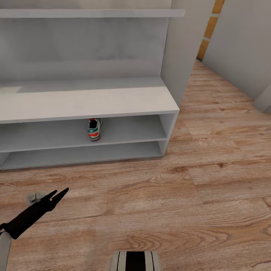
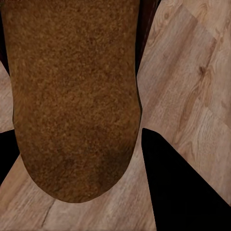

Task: Pick up the two gym shoes and the two sandals from the corridor floor and place them onto the hallstand (shoe rack) in the corridor, making sure they are on the rack and not on the floor. Arrange them so the two gym shoes are next to each other and the two sandals are next to each other.

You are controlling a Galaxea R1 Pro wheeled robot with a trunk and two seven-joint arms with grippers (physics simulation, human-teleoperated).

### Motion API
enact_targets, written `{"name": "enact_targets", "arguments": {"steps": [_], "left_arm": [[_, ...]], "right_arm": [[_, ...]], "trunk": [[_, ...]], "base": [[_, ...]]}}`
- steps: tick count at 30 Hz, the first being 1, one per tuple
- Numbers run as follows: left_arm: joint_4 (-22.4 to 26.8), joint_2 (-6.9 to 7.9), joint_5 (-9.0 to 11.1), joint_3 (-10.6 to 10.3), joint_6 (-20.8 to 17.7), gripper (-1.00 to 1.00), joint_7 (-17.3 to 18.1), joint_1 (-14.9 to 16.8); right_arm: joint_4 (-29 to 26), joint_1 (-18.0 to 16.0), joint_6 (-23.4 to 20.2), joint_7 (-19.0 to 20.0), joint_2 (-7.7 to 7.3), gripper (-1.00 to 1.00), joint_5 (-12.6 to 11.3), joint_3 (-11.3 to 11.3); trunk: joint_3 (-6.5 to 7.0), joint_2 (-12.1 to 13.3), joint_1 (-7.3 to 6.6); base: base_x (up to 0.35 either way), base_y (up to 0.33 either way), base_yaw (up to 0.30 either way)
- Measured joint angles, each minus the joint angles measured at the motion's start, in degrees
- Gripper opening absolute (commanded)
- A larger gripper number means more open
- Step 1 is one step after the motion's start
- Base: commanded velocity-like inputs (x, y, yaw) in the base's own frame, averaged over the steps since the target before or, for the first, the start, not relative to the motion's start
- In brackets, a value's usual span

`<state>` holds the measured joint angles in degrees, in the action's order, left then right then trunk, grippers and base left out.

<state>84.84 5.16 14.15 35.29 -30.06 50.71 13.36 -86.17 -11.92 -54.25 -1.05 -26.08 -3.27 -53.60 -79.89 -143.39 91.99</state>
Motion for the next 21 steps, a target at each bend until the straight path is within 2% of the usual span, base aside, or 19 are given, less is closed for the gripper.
{"name": "enact_targets", "arguments": {"steps": [5,7,11,15,21], "left_arm": [[0.1,-0.05,0.0,1.2,0.2,1.0,0.0,-0.5],[0.1,-0.1,0.0,3.1,0.3,1.0,0.0,-0.5],[0.2,-0.23,0.0,5.1,0.3,1.0,0.1,-0.6],[0.2,-0.3,0.0,5.5,0.3,1.0,0.2,-0.6],[0.2,-0.18,0.0,5.7,0.3,1.0,0.2,-0.6]], "right_arm": [[0.0,0.0,0.7,0.0,0.13,-1.0,0.0,-0.2],[0.0,0.0,0.8,0.0,0.15,-1.0,0.0,-0.2],[0.0,0.0,0.9,0.0,0.17,-1.0,0.0,-0.2],[0.1,0.0,1.4,-0.1,0.59,-1.0,0.0,-0.1],[0.0,0.0,5.0,-0.1,1.49,-1.0,0.4,-0.1]], "trunk": [[0.0,0.0,0.0],[0.0,0.0,0.0],[0.0,0.0,0.0],[0.0,0.0,0.0],[0.0,0.0,0.0]], "base": [[0.0,0.0,0.0],[0.0,0.0,0.0],[0.0,0.0,0.0],[0.0,0.0,0.0],[0.0,0.0,0.0]]}}
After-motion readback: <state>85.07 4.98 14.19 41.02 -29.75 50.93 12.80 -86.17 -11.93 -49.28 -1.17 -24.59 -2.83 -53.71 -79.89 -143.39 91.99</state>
